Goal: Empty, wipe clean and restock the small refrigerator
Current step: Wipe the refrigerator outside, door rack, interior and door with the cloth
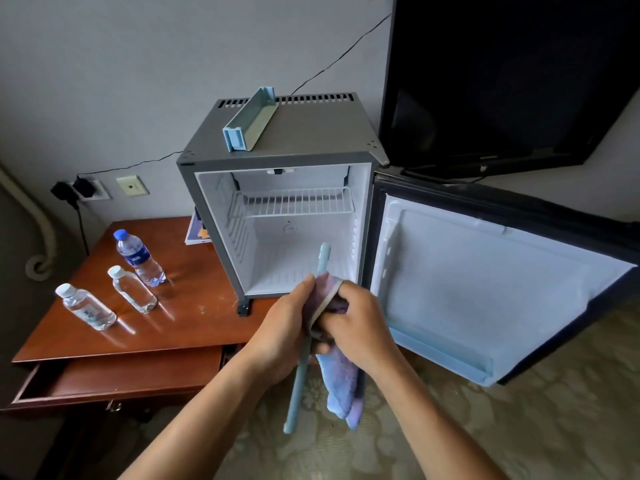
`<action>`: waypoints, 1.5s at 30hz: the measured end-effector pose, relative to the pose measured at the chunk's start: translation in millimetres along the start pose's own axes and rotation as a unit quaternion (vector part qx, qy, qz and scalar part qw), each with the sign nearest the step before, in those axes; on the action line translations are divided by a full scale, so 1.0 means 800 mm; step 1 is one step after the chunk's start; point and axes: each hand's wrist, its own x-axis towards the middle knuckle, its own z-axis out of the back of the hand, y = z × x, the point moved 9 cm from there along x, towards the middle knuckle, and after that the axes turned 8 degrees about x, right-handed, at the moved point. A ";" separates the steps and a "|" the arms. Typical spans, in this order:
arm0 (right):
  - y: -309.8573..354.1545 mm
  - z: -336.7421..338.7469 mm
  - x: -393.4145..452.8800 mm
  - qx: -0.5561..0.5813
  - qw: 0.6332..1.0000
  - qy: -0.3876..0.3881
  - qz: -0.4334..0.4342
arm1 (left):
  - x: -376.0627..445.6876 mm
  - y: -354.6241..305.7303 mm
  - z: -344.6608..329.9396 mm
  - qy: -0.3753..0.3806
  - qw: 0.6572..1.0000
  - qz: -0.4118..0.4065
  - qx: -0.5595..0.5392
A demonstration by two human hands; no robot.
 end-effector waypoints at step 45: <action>-0.009 -0.079 -0.038 -0.209 0.962 -0.010 0.177 | 0.055 0.017 0.065 0.007 0.965 0.068 -0.252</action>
